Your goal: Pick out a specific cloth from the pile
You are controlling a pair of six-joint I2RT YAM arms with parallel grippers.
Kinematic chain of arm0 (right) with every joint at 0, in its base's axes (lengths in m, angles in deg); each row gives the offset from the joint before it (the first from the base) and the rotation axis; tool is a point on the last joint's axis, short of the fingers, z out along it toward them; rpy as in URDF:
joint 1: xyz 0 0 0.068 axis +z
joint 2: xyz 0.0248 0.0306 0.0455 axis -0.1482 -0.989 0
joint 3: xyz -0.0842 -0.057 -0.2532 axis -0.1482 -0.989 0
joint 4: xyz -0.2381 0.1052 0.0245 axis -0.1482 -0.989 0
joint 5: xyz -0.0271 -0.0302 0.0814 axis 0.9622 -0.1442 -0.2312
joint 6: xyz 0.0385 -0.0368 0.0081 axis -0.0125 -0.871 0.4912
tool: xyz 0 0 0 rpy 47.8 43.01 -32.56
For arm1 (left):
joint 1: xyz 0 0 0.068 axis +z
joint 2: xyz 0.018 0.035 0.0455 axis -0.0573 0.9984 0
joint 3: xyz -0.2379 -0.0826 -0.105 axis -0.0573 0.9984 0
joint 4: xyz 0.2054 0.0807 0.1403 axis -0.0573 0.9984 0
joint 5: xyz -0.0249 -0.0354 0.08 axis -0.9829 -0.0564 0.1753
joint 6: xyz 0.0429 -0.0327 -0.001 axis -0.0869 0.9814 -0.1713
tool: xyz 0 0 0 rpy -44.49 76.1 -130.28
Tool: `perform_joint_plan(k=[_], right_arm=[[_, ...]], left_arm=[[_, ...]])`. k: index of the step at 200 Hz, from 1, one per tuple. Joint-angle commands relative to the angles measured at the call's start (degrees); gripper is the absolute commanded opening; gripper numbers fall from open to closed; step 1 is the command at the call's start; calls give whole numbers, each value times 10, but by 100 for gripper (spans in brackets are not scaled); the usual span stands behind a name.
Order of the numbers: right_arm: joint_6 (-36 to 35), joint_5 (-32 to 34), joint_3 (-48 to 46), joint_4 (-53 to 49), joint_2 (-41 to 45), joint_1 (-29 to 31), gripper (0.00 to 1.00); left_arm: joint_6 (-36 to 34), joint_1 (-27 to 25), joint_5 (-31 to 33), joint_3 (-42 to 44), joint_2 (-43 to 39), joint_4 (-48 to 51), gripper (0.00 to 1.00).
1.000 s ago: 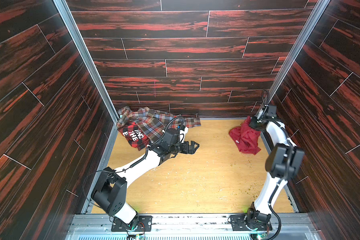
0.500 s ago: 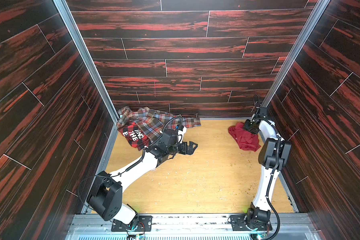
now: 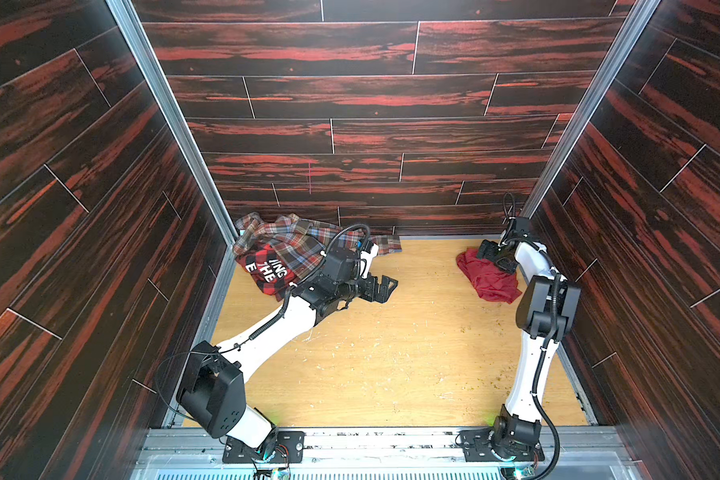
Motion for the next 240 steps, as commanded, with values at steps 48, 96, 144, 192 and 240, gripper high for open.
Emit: perform_joint_plan(k=[48,96,144,192,240], right_arm=[[-21,18,5,-28,123,1,99],[-7,-31,-12,-8,171,1,99],[-17,-57,-52,-3,235,1,99],[-30,-83,-513,368,542,0,99],[-105,17,-935,649,809,-6,99]], left_arm=[[-45,24,24,4,-42,-3,99],[-58,33,53,0,-81,33,99],[-40,48,125,55,-145,10,99],[-34,145,393,145,-210,54,99],[-214,157,599,357,-189,-160,99]])
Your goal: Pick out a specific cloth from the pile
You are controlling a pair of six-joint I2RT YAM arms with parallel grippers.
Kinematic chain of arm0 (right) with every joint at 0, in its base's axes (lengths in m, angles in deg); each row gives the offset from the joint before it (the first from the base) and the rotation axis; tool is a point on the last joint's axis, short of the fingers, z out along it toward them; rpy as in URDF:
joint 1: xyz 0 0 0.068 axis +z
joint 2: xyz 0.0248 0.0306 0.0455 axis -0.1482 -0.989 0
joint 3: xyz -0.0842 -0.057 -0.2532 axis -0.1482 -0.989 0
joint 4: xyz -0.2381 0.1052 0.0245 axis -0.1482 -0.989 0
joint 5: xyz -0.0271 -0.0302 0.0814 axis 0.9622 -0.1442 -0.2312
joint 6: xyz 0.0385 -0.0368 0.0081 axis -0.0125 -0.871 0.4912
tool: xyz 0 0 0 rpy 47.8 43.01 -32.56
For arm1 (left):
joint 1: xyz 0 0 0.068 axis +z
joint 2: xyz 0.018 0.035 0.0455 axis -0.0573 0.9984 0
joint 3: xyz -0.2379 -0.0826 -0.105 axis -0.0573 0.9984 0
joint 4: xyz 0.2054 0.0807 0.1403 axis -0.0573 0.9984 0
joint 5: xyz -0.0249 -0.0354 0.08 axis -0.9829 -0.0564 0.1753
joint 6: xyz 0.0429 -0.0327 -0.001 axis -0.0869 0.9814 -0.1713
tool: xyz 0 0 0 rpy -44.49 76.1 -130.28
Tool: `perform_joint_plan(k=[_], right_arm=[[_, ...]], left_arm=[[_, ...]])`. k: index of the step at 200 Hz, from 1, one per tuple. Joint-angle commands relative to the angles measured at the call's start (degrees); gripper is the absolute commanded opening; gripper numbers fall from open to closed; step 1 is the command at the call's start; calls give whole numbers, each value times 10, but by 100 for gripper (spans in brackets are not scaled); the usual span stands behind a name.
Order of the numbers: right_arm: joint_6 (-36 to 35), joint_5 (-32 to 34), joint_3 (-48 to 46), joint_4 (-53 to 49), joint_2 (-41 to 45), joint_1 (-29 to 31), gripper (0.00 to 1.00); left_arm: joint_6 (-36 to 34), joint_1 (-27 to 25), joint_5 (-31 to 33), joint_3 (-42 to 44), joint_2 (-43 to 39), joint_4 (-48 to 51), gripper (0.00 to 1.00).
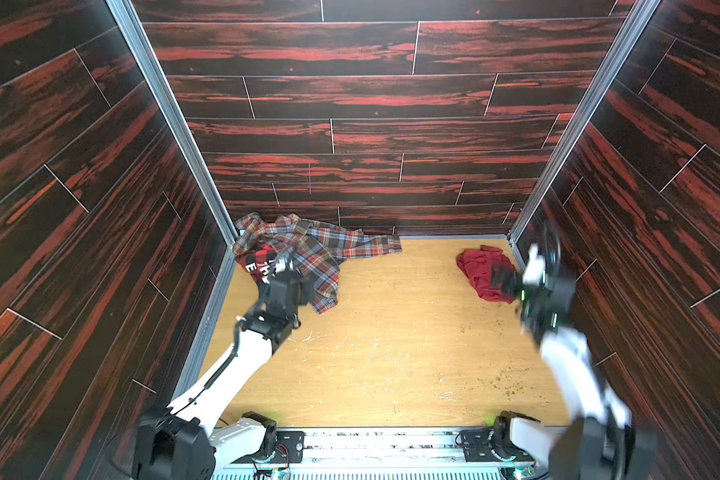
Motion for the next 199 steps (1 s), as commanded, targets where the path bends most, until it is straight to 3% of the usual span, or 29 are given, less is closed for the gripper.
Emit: perform_joint_plan(k=[1,15,30,47,61,106,148,163,188,199], right_arm=[[-41,55,-115,152,56,-3,99],[-25,83,-172,155,90,-2,99],[-12,102,-219,157,114,-2,99],[-21,77,-257,184,120,-2,99],[-24,55,-277,221,107,-3,99],[-26,-7,-288,377,-35,0,99],[-42,-14,-280,575,-172,0,99],[-30,-21,-273,620,-221,0,99],[-28,-47,-263,715,-326,2,99],[-44,-50,-233,608,-300,2,99]], left_arm=[[-98,2,125,94,11,-129,99],[-109,6,123,162,14,-228,99],[-75,21,105,210,19,-315,99],[-16,46,56,246,23,-383,99],[-9,55,35,255,30,-409,99],[-67,88,-38,262,104,-536,99],[-20,154,-86,306,245,-780,99],[-19,155,-97,299,231,-749,99],[-11,165,-116,247,189,-578,99],[-8,166,-108,216,204,-540,99]])
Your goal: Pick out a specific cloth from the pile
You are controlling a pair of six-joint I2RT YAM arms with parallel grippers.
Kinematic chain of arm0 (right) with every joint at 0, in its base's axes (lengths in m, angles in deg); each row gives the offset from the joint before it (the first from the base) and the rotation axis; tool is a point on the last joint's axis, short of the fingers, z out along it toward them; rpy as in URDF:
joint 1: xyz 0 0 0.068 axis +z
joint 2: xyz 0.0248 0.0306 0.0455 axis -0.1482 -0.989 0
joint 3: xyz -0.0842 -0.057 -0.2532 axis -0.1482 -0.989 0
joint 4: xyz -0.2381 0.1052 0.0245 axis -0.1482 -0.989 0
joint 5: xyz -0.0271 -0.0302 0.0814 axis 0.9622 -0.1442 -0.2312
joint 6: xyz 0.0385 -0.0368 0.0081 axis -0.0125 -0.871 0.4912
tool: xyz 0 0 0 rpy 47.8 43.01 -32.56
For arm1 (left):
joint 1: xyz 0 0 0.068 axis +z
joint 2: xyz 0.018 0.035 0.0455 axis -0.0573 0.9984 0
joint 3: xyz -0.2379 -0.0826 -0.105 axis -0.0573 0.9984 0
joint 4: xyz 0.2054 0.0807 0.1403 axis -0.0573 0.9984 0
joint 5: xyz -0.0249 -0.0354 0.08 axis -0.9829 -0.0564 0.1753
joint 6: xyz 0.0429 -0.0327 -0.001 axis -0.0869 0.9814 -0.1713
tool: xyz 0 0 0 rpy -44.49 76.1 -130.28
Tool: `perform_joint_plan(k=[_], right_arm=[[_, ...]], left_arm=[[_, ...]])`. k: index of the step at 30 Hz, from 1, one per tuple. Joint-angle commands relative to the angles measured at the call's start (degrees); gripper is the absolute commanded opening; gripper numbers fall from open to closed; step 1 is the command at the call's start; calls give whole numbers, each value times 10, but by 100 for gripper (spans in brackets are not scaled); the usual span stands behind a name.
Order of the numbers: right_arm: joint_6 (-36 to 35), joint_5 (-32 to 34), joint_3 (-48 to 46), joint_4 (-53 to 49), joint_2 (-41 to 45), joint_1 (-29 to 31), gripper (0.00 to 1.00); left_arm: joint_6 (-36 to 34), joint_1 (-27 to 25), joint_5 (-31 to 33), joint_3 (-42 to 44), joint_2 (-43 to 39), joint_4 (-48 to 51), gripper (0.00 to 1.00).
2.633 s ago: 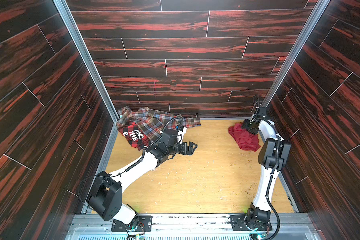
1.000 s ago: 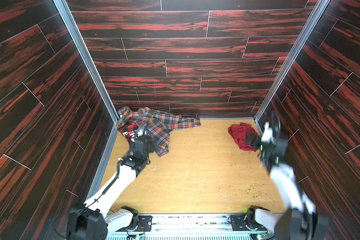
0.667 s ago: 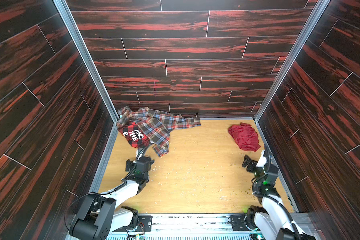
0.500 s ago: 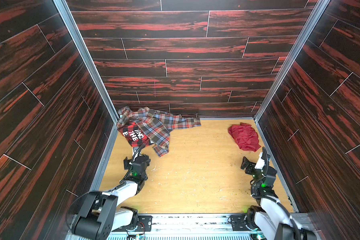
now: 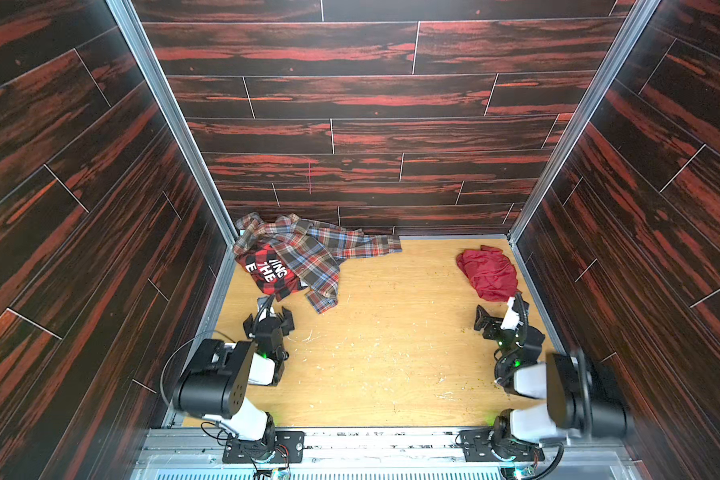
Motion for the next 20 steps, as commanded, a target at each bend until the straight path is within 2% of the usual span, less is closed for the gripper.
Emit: perform_joint_plan(k=[1,4,20], right_arm=[[-16,-24,44,-6,-9,3,99],[-50,-17,85,-75,-13,32,99],[-49,-14,84,-68,-17,34,99]], left_arm=[[11,9,-17,-62,-10,86,99],[22,24,-45,-78,-15,126,99],[21,29,-58,-77,-15,123,99]])
